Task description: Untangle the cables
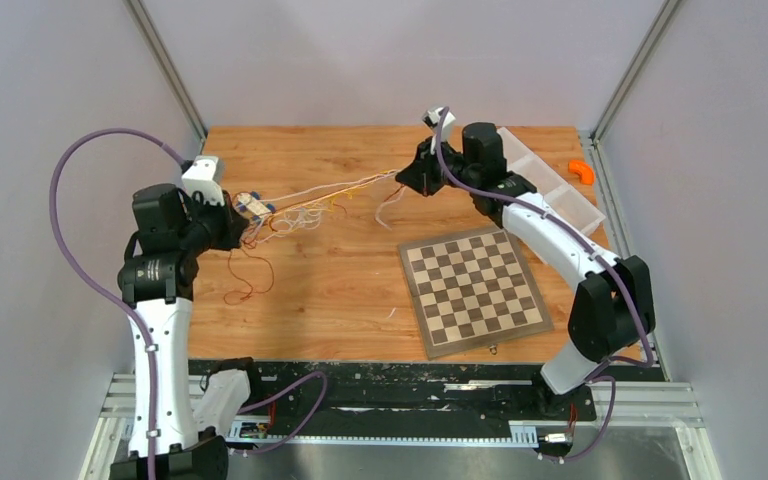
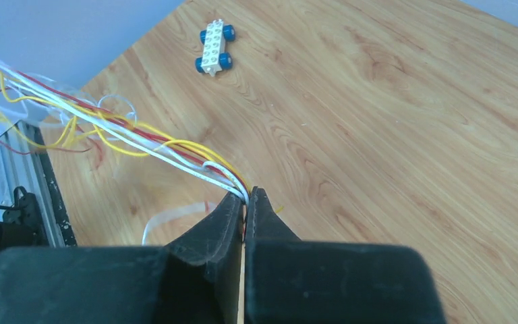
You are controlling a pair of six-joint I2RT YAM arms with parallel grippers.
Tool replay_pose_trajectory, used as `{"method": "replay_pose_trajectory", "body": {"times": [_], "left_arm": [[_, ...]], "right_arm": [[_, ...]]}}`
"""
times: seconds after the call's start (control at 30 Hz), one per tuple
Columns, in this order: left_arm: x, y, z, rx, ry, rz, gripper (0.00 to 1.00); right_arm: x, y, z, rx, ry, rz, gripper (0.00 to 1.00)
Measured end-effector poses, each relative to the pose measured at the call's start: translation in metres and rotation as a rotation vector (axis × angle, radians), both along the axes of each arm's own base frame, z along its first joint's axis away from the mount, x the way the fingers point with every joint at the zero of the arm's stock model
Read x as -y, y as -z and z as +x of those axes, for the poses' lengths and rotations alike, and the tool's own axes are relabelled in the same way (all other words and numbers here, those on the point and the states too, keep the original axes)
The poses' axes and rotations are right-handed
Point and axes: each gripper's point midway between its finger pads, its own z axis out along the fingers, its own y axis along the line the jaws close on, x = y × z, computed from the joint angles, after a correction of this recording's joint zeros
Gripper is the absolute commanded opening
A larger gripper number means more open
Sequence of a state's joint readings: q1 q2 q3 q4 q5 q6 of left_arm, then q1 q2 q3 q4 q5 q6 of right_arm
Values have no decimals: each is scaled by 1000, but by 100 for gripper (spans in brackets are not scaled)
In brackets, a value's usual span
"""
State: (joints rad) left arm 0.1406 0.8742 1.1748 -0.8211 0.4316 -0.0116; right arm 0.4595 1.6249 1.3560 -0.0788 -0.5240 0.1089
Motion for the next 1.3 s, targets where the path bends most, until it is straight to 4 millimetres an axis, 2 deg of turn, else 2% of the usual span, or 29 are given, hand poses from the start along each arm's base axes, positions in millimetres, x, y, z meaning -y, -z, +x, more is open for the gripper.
{"method": "replay_pose_trajectory", "body": {"times": [0.1, 0.17, 0.23, 0.3, 0.37, 0.5, 0.63, 0.77, 0.87, 0.93, 1.03, 1.13, 1.17, 1.2, 1.23, 1.27, 1.3], "left_arm": [[-37, 8, 1, -18, -141, 77, 0], [-70, 17, -3, -50, -263, 144, 0], [-96, 29, -8, -89, -361, 187, 0], [-107, 44, -12, -133, -393, 186, 0], [-115, 61, -15, -186, -412, 175, 0], [-124, 97, -21, -290, -419, 157, 0], [-124, 119, -25, -341, -399, 162, 0], [-129, 140, -22, -384, -374, 171, 0], [-125, 153, -24, -405, -331, 154, 0], [-118, 151, -22, -385, -287, 136, 0], [-90, 139, -17, -330, -148, 57, 0], [-55, 114, -9, -256, -7, -13, 0], [-44, 105, -6, -231, 37, -26, 0], [-28, 93, -3, -202, 92, -42, 16], [-13, 83, -1, -179, 141, -54, 32], [1, 74, 1, -158, 184, -68, 60], [14, 67, 3, -144, 214, -84, 77]], "right_arm": [[20, 1, 11, 2, 50, -17, 0], [50, 3, 31, 7, 138, -41, 0], [91, 5, 54, 8, 256, -62, 0], [116, 7, 63, -4, 310, -65, 0], [122, 7, 64, -15, 321, -65, 0], [113, 5, 55, -29, 271, -53, 0], [108, -4, 50, -26, 233, -35, 0], [98, -24, 42, -9, 148, 15, 0], [90, -42, 31, -7, 60, 69, 0], [83, -52, 21, -11, -2, 100, 0], [69, -59, 5, -21, -80, 127, 0], [37, -60, -14, -25, -161, 131, 1], [24, -57, -22, -31, -193, 129, 10], [13, -55, -27, -34, -217, 127, 36], [1, -49, -31, -44, -240, 120, 56], [-13, -39, -33, -62, -263, 109, 70], [-25, -28, -33, -84, -281, 99, 79]]}}
